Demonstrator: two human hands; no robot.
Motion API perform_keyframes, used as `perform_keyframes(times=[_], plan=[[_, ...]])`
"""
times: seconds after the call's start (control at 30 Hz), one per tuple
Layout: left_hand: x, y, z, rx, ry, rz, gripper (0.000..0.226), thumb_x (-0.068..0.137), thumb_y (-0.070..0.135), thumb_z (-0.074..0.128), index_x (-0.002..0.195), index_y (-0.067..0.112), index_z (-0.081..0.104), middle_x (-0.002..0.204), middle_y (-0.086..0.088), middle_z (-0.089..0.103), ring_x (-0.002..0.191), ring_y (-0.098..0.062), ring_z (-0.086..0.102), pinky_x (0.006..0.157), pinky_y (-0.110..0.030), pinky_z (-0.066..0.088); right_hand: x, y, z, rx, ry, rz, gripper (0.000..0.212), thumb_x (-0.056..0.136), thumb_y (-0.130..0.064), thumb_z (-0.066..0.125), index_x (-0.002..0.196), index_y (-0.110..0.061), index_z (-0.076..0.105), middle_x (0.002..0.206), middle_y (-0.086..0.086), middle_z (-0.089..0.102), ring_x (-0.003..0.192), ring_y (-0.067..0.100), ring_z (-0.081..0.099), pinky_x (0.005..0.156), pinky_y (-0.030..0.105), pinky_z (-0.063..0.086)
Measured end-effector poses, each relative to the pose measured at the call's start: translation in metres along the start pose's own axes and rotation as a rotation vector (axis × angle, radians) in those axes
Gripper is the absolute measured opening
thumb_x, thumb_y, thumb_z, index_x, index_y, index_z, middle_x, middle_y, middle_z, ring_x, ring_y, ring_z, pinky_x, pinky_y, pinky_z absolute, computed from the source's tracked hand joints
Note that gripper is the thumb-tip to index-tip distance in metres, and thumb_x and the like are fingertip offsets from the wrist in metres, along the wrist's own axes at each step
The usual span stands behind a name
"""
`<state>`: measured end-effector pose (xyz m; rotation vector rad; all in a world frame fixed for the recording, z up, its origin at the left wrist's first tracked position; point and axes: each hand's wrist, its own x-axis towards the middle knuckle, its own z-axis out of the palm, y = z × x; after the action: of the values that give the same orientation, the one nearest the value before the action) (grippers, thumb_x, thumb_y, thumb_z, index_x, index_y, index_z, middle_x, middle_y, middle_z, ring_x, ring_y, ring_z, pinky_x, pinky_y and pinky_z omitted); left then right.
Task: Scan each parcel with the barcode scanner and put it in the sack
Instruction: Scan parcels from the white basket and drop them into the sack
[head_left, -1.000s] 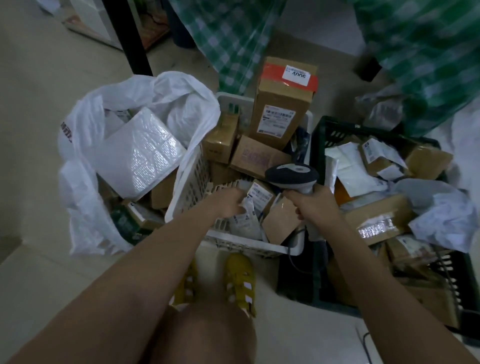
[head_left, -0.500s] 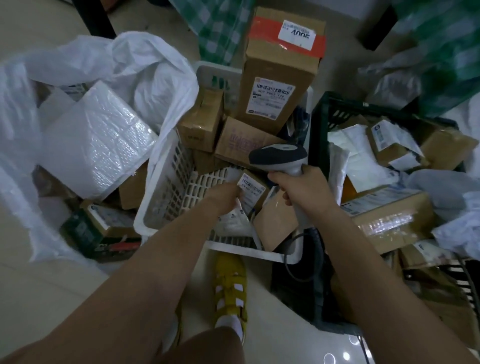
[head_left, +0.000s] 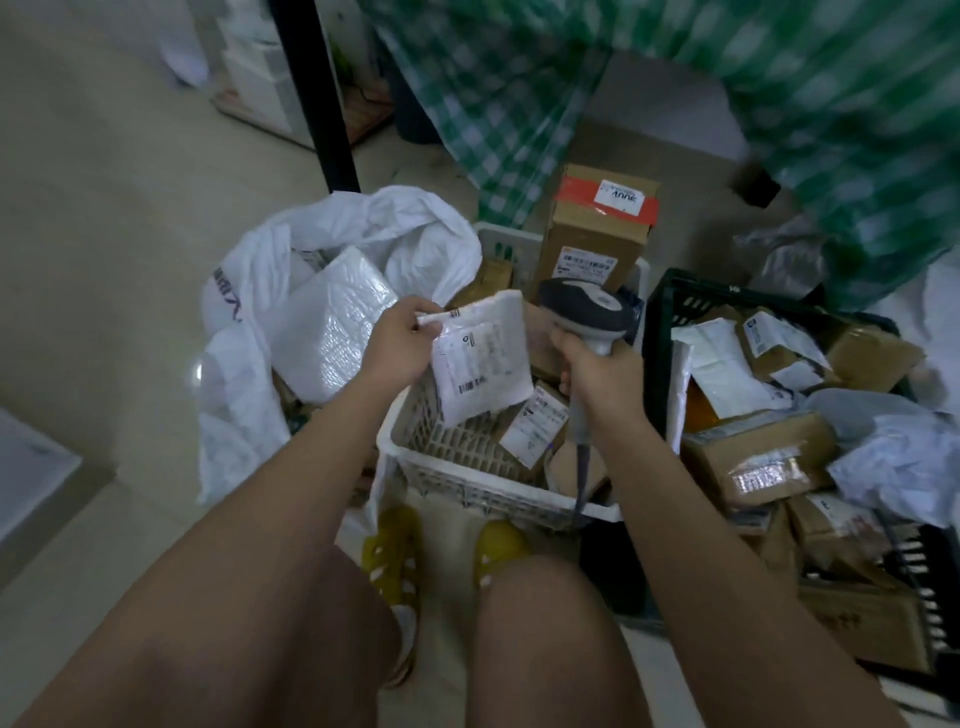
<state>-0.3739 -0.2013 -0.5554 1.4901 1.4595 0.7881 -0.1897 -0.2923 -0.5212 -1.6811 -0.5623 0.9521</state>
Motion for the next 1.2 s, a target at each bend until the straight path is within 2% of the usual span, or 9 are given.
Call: perform_keyframes(times=[0.1,0.23,0.4,0.53,0.63,0.83,0.93,1.07,1.2], plan=[[-0.024,0.010,-0.019,-0.278,0.069,-0.085,0.018,0.095,0.006,0.052,0.092,0.021,0.061,0.101,-0.010,0.067,0.085,-0.020,0.064,0.080,-0.040,0.054,-0.015,-0.011,0.018,0.117,0.044,-0.028,0.019,0.084,-0.023,0.070,0.101,-0.018,0.062,0.087,-0.001,0.065,0.080,0.013,0.060,0.074,0.028,0.049],[-0.050,0.013,-0.033,-0.467,0.096,-0.189,0.016,0.099,0.007,0.049,0.108,0.013,0.059,0.092,0.001,0.064,0.078,-0.008,0.063,0.064,-0.021,0.052,-0.021,-0.009,0.037,0.188,0.066,0.012,0.022,0.079,-0.021,0.074,0.096,-0.017,0.062,0.095,0.006,0.069,0.086,0.021,0.064,0.077,0.034,0.052],[-0.058,0.002,-0.046,-0.477,0.154,-0.253,0.013,0.099,0.013,0.051,0.108,0.017,0.060,0.097,-0.002,0.065,0.082,-0.011,0.064,0.073,-0.027,0.055,-0.023,0.006,0.043,0.003,-0.087,0.015,0.017,0.079,-0.012,0.074,0.078,-0.007,0.059,0.064,0.006,0.057,0.054,0.014,0.051,0.056,0.028,0.044],[-0.054,0.003,-0.050,-0.600,0.210,-0.238,0.017,0.096,0.014,0.058,0.113,0.015,0.057,0.096,-0.001,0.064,0.085,-0.009,0.064,0.068,-0.020,0.054,-0.018,0.012,0.045,-0.069,-0.103,0.004,0.016,0.078,-0.009,0.074,0.077,-0.008,0.058,0.064,0.005,0.057,0.053,0.011,0.051,0.054,0.025,0.044],[-0.053,0.005,-0.050,-0.661,0.192,-0.247,0.013,0.095,0.018,0.059,0.107,0.015,0.055,0.100,-0.001,0.064,0.090,-0.011,0.065,0.075,-0.021,0.054,-0.015,0.012,0.049,-0.005,-0.077,0.040,0.018,0.079,-0.007,0.073,0.071,-0.010,0.057,0.060,0.004,0.055,0.049,0.009,0.049,0.051,0.023,0.044],[-0.053,-0.005,-0.050,-0.461,-0.046,-0.251,0.016,0.095,0.015,0.059,0.111,0.018,0.060,0.103,-0.003,0.069,0.097,-0.018,0.068,0.085,-0.034,0.056,-0.004,0.008,0.049,0.070,-0.044,0.096,0.016,0.080,-0.005,0.073,0.074,-0.007,0.058,0.059,0.006,0.054,0.051,0.013,0.049,0.052,0.026,0.045],[-0.051,-0.005,-0.049,-0.377,0.001,-0.214,0.018,0.093,0.008,0.060,0.110,0.012,0.060,0.099,-0.003,0.069,0.091,-0.015,0.068,0.074,-0.027,0.058,-0.004,0.005,0.046,0.072,-0.096,0.073,0.016,0.081,-0.006,0.072,0.072,-0.008,0.059,0.058,0.005,0.053,0.052,0.013,0.048,0.054,0.027,0.045],[-0.045,-0.004,-0.049,-0.478,0.139,-0.221,0.013,0.093,0.003,0.059,0.105,0.008,0.061,0.096,-0.005,0.067,0.084,-0.013,0.067,0.064,-0.020,0.058,-0.012,-0.003,0.039,0.007,-0.050,-0.013,0.012,0.086,-0.018,0.068,0.079,-0.014,0.060,0.068,0.005,0.058,0.060,0.013,0.053,0.057,0.027,0.047],[-0.041,-0.003,-0.048,-0.515,0.203,-0.224,0.015,0.094,0.004,0.058,0.108,0.008,0.061,0.094,-0.005,0.066,0.085,-0.013,0.066,0.064,-0.018,0.057,-0.031,-0.007,0.025,-0.191,-0.266,-0.160,0.014,0.084,-0.019,0.071,0.073,-0.018,0.063,0.062,0.000,0.062,0.057,0.010,0.055,0.056,0.026,0.047]])
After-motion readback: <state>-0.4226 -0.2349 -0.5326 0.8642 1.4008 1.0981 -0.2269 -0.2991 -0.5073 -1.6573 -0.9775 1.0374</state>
